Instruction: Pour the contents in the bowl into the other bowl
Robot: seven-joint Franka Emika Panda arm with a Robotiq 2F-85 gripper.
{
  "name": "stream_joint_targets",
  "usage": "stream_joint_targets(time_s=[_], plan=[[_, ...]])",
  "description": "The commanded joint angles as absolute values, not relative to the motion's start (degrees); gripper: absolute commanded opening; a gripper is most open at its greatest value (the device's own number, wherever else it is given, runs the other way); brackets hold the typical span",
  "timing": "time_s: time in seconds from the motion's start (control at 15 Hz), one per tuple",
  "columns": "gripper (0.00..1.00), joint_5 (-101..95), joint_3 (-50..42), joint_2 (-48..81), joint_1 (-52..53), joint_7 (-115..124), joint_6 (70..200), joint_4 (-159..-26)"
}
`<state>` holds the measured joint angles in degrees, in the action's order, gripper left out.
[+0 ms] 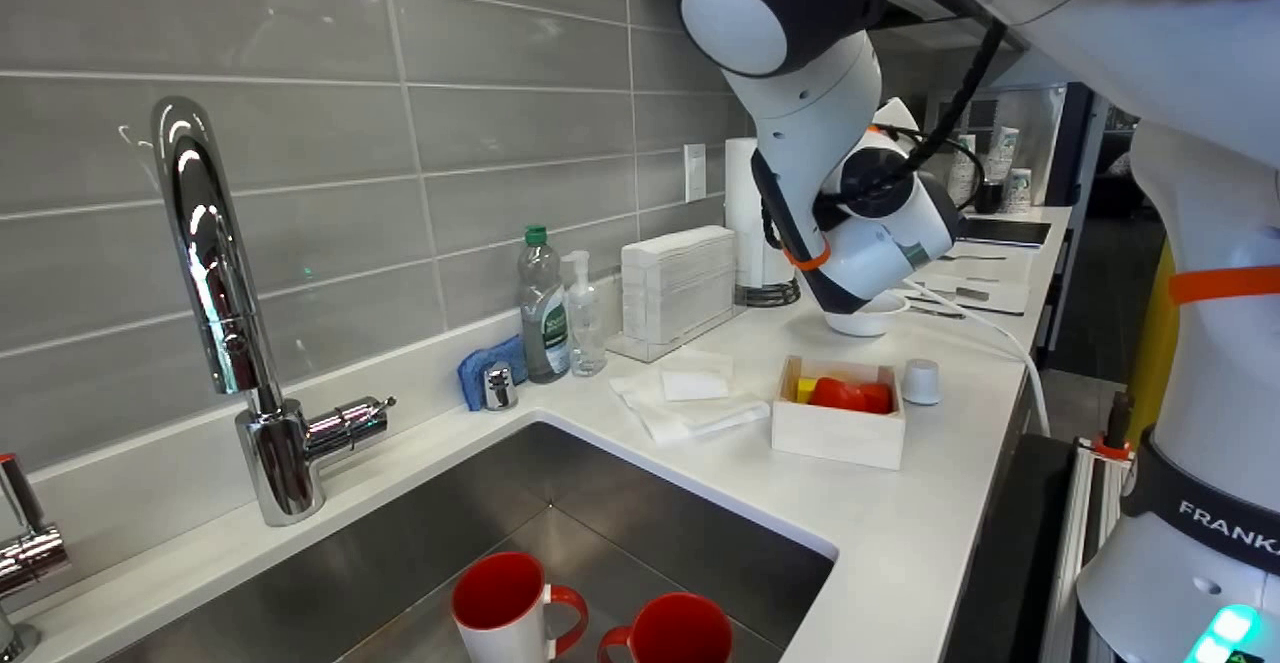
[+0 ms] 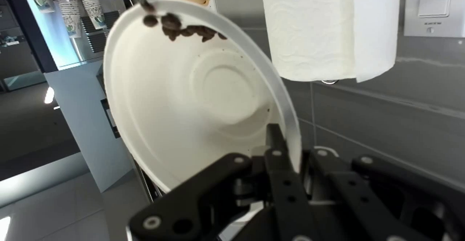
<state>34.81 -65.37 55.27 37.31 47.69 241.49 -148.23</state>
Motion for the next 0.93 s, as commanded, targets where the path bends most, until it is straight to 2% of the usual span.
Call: stream_joint_targets(time_s=[0.0,0.87], plan=[[0.00,38.0,-66.0,59.9,38.7,51.2,243.2,-148.3],[0.00,44.1,-68.6,67.2,43.1,57.1,242.9,-148.5]])
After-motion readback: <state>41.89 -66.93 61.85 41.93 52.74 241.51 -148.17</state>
